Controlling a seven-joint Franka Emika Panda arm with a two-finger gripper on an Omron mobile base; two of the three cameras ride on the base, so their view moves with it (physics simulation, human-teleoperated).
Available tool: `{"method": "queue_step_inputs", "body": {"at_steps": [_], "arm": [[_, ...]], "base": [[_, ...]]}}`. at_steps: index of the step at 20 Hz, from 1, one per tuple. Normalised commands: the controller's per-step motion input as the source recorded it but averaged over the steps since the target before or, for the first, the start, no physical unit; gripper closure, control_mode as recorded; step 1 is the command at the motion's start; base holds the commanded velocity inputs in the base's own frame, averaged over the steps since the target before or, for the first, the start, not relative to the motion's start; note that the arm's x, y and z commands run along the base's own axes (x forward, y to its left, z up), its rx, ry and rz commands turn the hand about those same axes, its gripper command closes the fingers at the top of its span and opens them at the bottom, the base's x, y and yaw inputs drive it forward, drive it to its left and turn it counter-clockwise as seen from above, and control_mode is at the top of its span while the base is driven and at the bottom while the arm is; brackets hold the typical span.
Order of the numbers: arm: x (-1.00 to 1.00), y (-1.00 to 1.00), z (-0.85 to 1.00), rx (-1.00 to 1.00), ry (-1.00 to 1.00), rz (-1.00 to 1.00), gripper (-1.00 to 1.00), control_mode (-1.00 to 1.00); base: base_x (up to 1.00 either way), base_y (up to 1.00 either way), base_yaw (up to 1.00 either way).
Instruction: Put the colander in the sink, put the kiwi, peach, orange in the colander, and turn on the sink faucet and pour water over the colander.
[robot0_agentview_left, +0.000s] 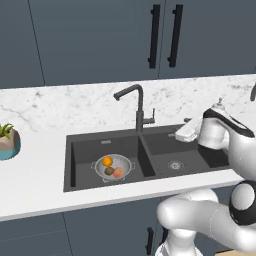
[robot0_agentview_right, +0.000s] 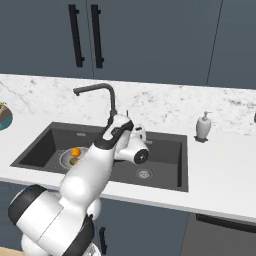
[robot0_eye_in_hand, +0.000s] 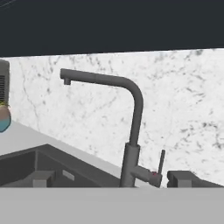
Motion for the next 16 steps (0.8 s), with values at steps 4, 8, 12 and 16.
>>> {"method": "queue_step_inputs", "body": {"at_steps": [4, 8, 12, 16], "arm": [[0.57, 0.00, 0.00, -0.05, -0.02, 0.00, -1.00, -1.00], [0.55, 0.00, 0.00, -0.01, 0.00, 0.00, -1.00, -1.00], [0.55, 0.00, -0.05, 0.00, 0.00, 0.00, -1.00, -1.00], [0.57, 0.00, -0.07, 0.00, 0.00, 0.00, -1.00, -1.00]], "base": [[0.00, 0.00, 0.00], [0.00, 0.00, 0.00], [0.00, 0.00, 0.00], [0.00, 0.00, 0.00]]}}
